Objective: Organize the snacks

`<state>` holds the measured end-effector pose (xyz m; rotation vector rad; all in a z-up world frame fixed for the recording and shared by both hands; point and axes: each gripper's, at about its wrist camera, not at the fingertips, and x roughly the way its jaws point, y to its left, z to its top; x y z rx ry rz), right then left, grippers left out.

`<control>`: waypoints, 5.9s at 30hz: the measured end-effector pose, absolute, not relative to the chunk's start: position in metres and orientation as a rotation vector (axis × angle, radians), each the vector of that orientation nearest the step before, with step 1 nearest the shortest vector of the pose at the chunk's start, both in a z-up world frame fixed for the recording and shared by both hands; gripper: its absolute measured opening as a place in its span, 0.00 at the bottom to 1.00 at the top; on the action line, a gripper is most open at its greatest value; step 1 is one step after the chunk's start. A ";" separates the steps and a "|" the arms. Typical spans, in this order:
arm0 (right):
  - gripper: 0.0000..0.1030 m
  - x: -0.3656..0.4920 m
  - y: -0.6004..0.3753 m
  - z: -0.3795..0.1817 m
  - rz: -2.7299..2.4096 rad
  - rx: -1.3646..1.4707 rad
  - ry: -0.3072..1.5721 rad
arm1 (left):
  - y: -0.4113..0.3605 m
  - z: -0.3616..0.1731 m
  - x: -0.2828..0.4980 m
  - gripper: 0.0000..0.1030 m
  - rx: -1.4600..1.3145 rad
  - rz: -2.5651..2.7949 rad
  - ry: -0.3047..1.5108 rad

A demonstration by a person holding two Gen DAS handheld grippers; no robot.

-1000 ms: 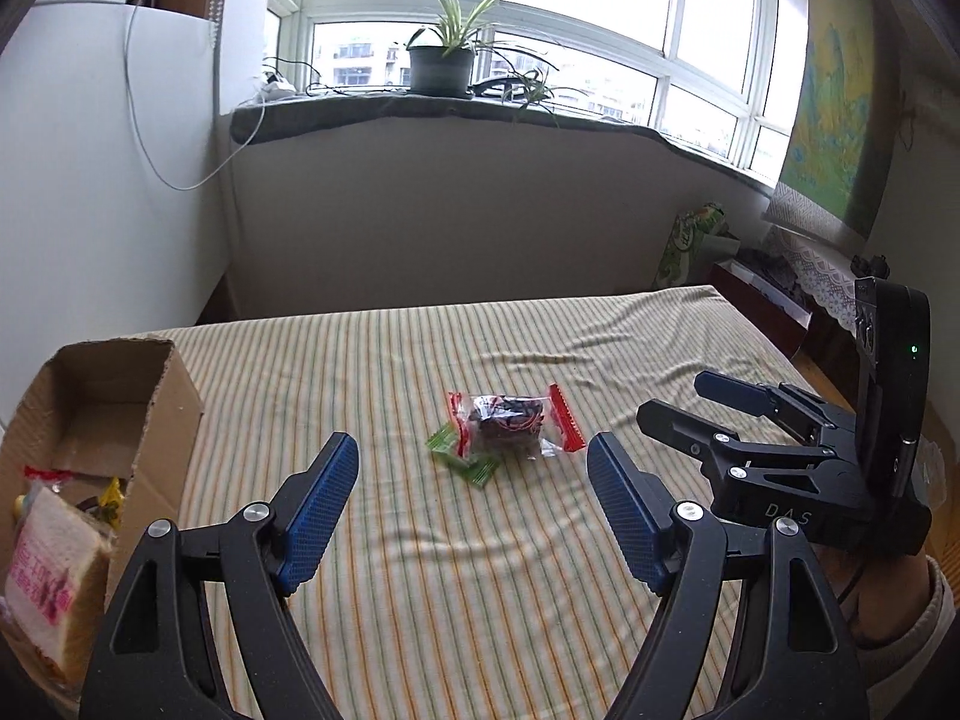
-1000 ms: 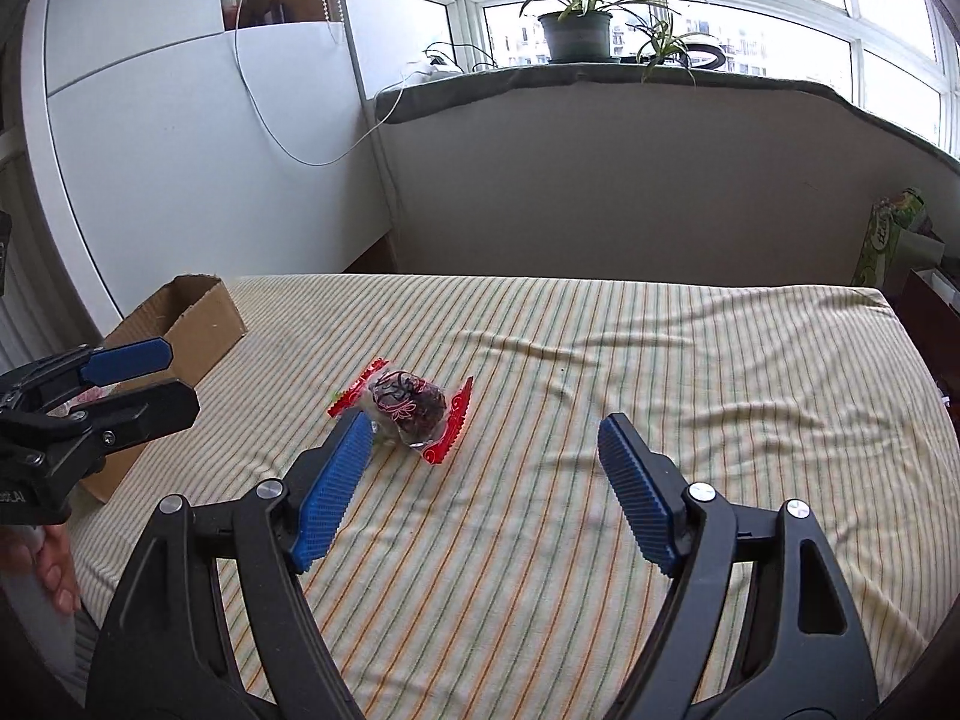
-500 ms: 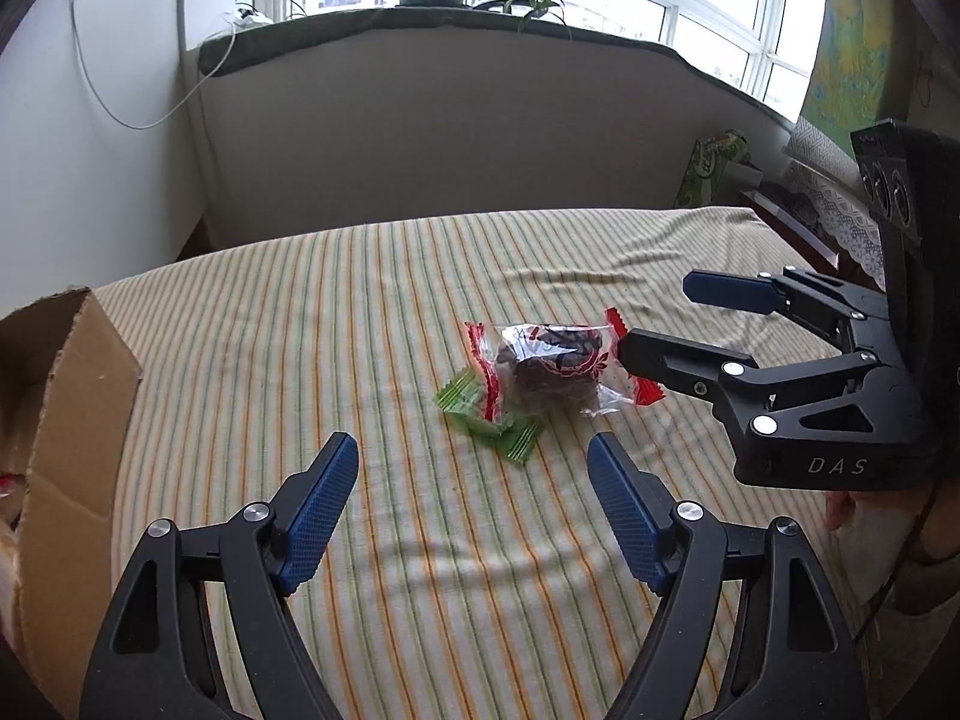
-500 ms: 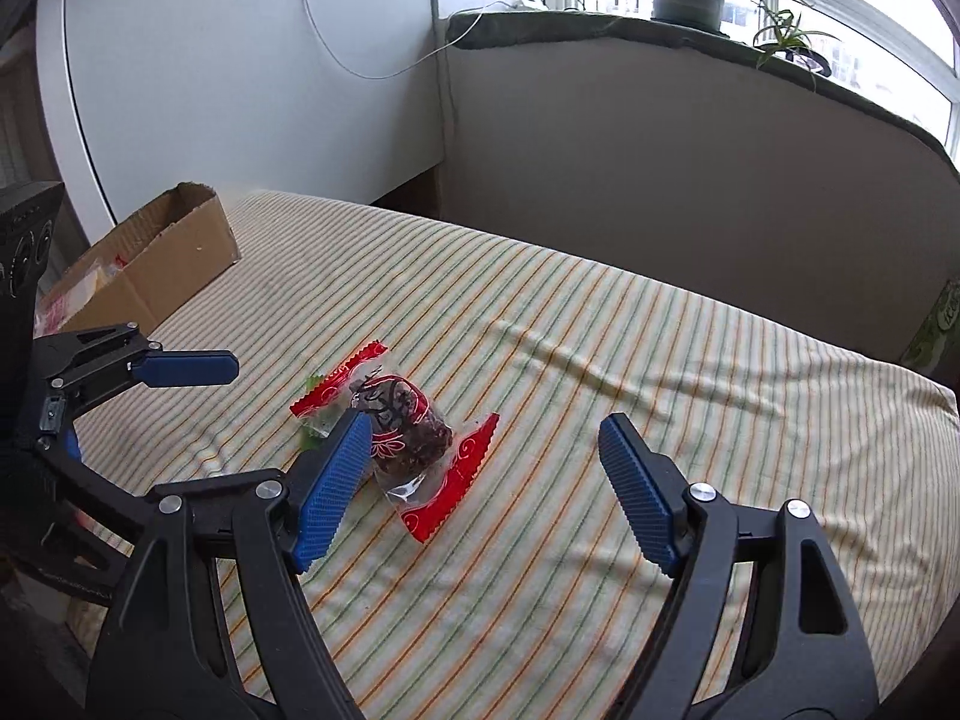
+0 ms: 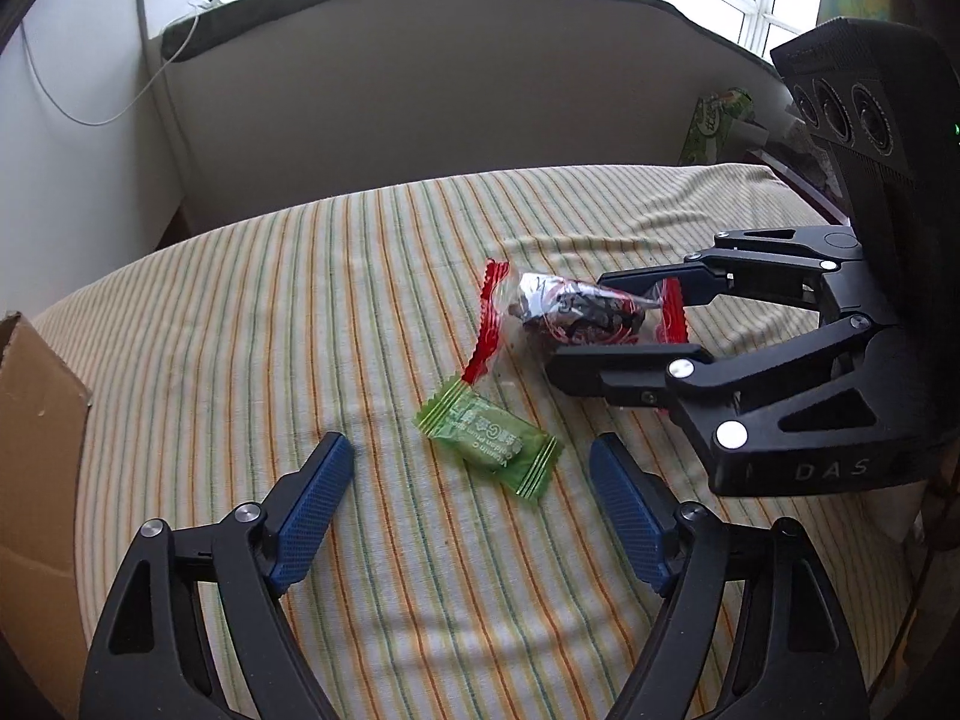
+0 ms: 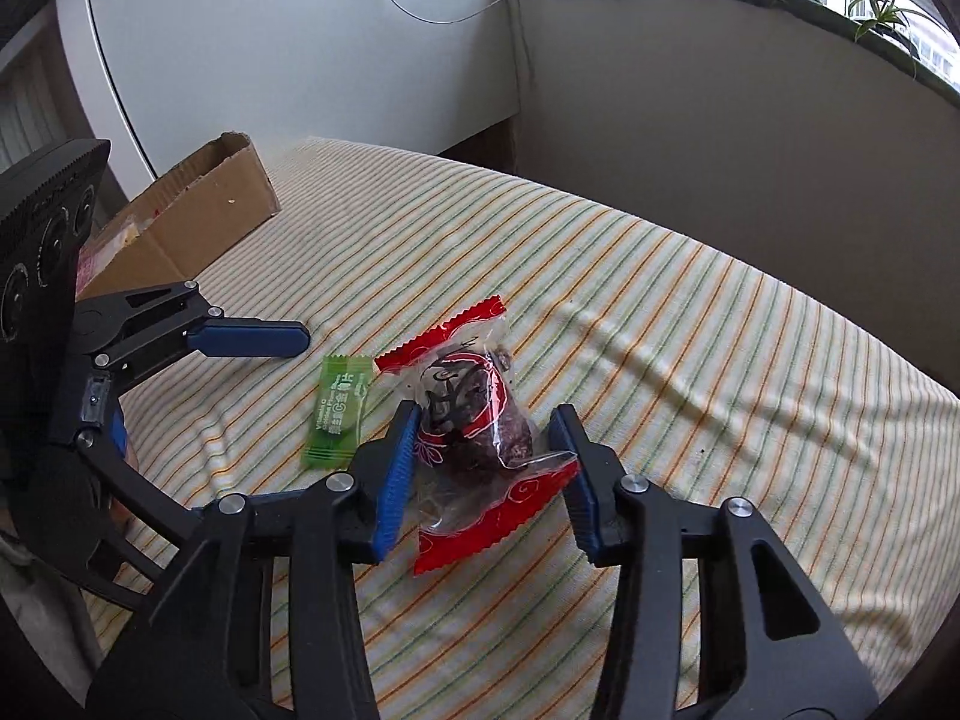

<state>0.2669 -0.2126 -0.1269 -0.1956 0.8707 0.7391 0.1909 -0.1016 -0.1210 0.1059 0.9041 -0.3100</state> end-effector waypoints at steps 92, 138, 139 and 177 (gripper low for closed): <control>0.40 0.104 -0.264 -0.035 0.417 0.053 0.573 | -0.063 -0.036 0.084 0.18 -0.061 -0.338 0.583; 0.69 0.176 0.061 -0.047 0.792 -0.280 0.633 | 0.187 -0.055 0.081 0.51 -0.319 0.024 0.552; 0.70 0.172 0.055 -0.049 0.784 -0.270 0.630 | 0.188 -0.058 0.078 0.68 -0.329 0.041 0.552; 1.00 0.040 -0.236 -0.033 0.129 -0.045 0.505 | 0.007 -0.018 0.032 0.99 -0.137 -0.066 0.564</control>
